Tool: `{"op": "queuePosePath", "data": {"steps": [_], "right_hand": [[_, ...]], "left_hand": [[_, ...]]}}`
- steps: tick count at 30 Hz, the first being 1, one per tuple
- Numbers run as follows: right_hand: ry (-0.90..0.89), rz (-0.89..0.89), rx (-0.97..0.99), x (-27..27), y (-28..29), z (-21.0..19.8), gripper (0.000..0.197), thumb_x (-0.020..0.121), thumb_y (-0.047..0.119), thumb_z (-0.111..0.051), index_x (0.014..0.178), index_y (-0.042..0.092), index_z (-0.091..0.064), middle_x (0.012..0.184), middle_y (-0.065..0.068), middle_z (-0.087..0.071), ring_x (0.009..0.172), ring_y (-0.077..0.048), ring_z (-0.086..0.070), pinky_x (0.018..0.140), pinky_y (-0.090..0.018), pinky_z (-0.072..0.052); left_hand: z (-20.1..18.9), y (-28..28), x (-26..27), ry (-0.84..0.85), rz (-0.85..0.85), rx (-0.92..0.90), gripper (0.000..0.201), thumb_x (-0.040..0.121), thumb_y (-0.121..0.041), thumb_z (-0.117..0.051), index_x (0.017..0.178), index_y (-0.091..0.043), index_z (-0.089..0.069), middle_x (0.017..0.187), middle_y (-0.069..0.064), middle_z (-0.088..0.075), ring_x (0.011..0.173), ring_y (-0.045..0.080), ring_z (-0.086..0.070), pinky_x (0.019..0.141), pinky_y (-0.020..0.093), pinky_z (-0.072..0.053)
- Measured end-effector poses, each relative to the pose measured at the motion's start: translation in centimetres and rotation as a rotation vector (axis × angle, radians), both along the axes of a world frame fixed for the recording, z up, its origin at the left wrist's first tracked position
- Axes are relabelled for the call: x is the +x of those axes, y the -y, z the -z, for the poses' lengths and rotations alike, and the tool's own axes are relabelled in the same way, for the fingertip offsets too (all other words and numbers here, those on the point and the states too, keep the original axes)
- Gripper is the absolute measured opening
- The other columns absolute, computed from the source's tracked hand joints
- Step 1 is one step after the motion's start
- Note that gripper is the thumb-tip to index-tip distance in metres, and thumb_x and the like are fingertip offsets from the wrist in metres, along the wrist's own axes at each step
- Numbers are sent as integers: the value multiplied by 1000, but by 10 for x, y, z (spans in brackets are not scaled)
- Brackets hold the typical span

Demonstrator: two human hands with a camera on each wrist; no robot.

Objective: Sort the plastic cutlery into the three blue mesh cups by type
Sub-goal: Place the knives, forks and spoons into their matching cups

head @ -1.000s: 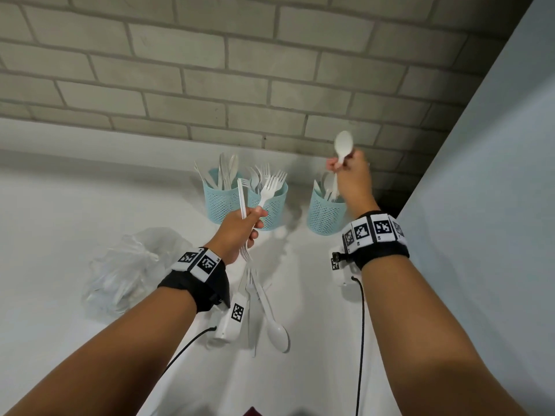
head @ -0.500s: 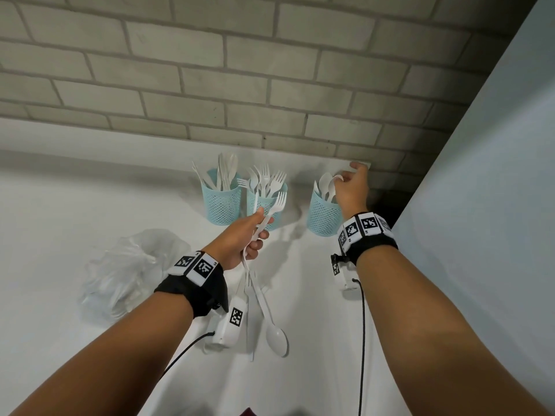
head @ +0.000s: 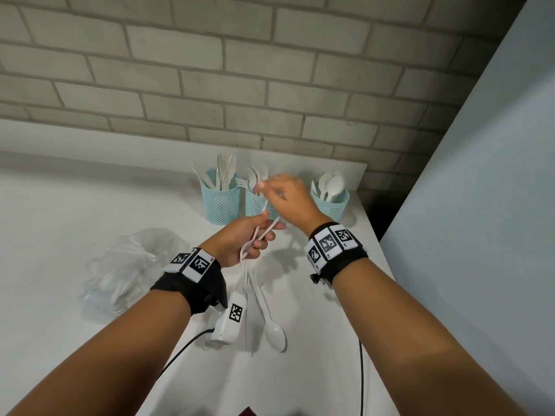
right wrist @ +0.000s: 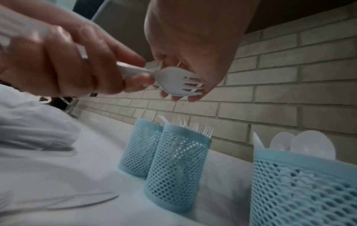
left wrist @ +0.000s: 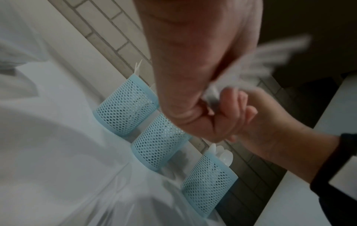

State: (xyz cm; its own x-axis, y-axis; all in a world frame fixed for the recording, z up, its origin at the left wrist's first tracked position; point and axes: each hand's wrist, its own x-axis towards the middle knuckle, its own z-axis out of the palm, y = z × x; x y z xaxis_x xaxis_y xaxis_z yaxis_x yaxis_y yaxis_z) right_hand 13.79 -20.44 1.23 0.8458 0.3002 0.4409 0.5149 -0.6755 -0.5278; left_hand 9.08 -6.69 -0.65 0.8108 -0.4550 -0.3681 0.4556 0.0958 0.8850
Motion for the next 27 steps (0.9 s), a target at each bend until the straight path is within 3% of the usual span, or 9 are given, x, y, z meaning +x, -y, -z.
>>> {"op": "queuePosePath", "data": {"steps": [2, 4, 9, 13, 15, 17, 20, 23, 27], "right_hand": [[-110, -18, -82, -5, -3, 7, 53, 95, 46, -41, 69, 9, -69, 65, -7, -67, 65, -20, -63, 76, -39, -52], [-118, -33, -177, -10, -4, 11, 54, 96, 44, -42, 58, 10, -62, 53, -5, -63, 53, -19, -60, 66, -37, -53], [-100, 8, -387, -17, -5, 14, 58, 97, 48, -37, 50, 17, -53, 41, 6, -47, 48, -10, -46, 59, -29, -43], [-97, 84, -402, -15, 3, 17, 59, 99, 45, -35, 47, 16, -37, 46, 1, -39, 45, -14, -36, 53, -29, -31], [-131, 167, -387, -13, 11, 19, 58, 99, 45, -32, 54, 12, -43, 55, -6, -46, 54, -21, -43, 57, -29, -32], [-159, 218, -363, -10, 15, 22, 58, 100, 45, -30, 53, 13, -41, 62, -9, -51, 61, -25, -47, 59, -30, -34], [-199, 241, -273, -9, 15, 26, 57, 99, 48, -32, 51, 17, -39, 58, -5, -48, 59, -23, -46, 59, -30, -33], [-277, 167, -143, -12, 12, 29, 54, 97, 47, -40, 54, 15, -43, 52, -1, -39, 51, -17, -38, 54, -29, -28], [-386, 24, 80, -18, 10, 36, 42, 94, 36, -53, 71, 2, -58, 56, 2, -41, 49, -9, -35, 47, -19, -30]], "left_hand": [[-2, -4, -2, -8, 51, -9, 41, 100, -37, -32, 101, -6, -60, 59, -3, -44, 38, 2, -32, 32, 11, -22], [-3, -9, -4, -23, 58, -13, 38, 99, -30, -32, 100, -3, -59, 59, -1, -45, 36, 3, -32, 30, 11, -22], [-4, -16, -6, -86, 118, -8, 31, 98, -22, -35, 100, -2, -58, 66, 2, -48, 36, 3, -35, 31, 10, -25], [-6, -22, -7, -60, 40, -23, 24, 94, -7, -39, 106, -2, -59, 84, 11, -69, 49, 6, -55, 42, 11, -45], [-3, -27, -4, -23, -54, -74, 28, 92, 4, -40, 113, 3, -58, 96, 16, -69, 65, 11, -68, 61, 14, -56], [0, -30, -2, 18, -183, -103, 29, 90, 10, -46, 118, 7, -55, 100, 18, -66, 74, 15, -72, 71, 18, -58], [5, -29, 0, 35, -342, -177, 33, 87, 10, -54, 118, 2, -53, 99, 18, -66, 75, 18, -72, 70, 20, -58], [8, -25, 2, 54, -495, -273, 35, 85, 11, -56, 118, -1, -50, 98, 16, -65, 86, 21, -67, 73, 24, -58], [12, -25, 5, 135, -610, -264, 39, 82, 11, -61, 117, -1, -51, 104, 15, -63, 90, 20, -65, 75, 23, -58]]}}
